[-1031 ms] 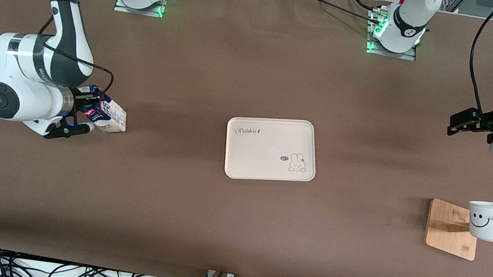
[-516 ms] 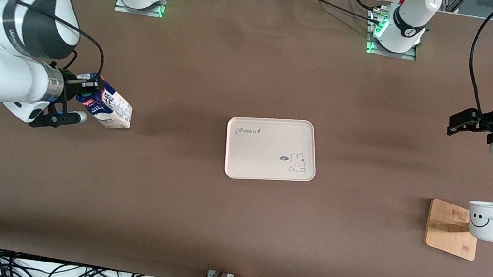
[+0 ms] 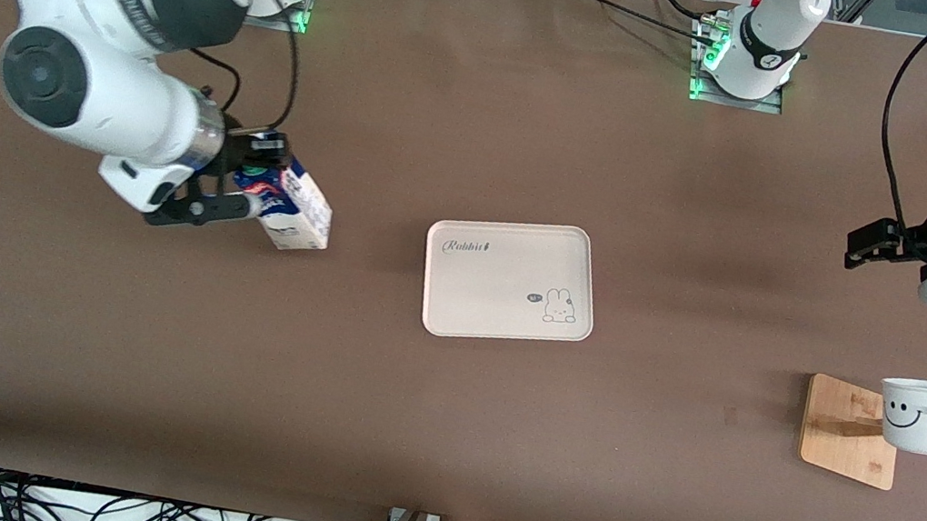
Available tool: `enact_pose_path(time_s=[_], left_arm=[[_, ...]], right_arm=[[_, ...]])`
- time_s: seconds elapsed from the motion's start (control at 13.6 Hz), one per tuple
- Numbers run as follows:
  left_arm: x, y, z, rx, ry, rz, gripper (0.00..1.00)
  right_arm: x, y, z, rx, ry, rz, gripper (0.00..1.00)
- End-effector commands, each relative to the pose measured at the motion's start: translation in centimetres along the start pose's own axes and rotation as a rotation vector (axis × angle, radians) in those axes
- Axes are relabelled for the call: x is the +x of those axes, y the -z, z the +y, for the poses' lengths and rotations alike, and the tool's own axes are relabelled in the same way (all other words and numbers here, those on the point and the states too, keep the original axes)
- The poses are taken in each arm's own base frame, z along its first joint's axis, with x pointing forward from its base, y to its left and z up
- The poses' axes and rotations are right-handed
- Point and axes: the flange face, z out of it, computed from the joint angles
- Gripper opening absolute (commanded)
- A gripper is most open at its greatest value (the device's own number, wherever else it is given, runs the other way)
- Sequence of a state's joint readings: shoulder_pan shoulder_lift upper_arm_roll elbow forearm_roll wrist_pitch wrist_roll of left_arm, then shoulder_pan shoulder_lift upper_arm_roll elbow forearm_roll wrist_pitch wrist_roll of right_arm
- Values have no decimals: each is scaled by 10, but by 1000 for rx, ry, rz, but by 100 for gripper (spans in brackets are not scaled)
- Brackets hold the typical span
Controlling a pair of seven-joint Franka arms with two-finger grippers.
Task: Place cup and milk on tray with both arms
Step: 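Lift the carton and carry it over the white tray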
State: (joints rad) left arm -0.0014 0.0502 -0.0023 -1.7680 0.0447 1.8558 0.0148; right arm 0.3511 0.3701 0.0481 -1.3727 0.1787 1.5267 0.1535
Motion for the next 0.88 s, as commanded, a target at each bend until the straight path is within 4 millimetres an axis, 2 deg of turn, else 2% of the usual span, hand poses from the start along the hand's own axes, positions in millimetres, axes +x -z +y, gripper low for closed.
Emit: enact_pose_path(time_s=[0.0,0.22,0.37,0.44,0.52,0.66,0.81], left_arm=[[-19,-29,-27,25,33,117,100],[-23,-51,-37,27,48,217,100],[-23,-57,-41,32,38,249,100],[-25,-64,-42,33,28,235,100],[-27,-74,-38,31,20,211,100],[-32,-86,-38,29,7,183,100],[-30,-86,-39,36,5,199,100]], right_arm=[[-2,-1,-44,0,-46,38,50],[-9,-16,-98,-5,-108,58,50],[-12,-35,-136,-5,-180,71,50],[-13,-49,-160,-5,-187,82,50],[-13,-60,-175,-2,-202,88,50],[-10,-83,-195,-5,-198,86,50],[1,-100,-201,-10,-167,66,50]])
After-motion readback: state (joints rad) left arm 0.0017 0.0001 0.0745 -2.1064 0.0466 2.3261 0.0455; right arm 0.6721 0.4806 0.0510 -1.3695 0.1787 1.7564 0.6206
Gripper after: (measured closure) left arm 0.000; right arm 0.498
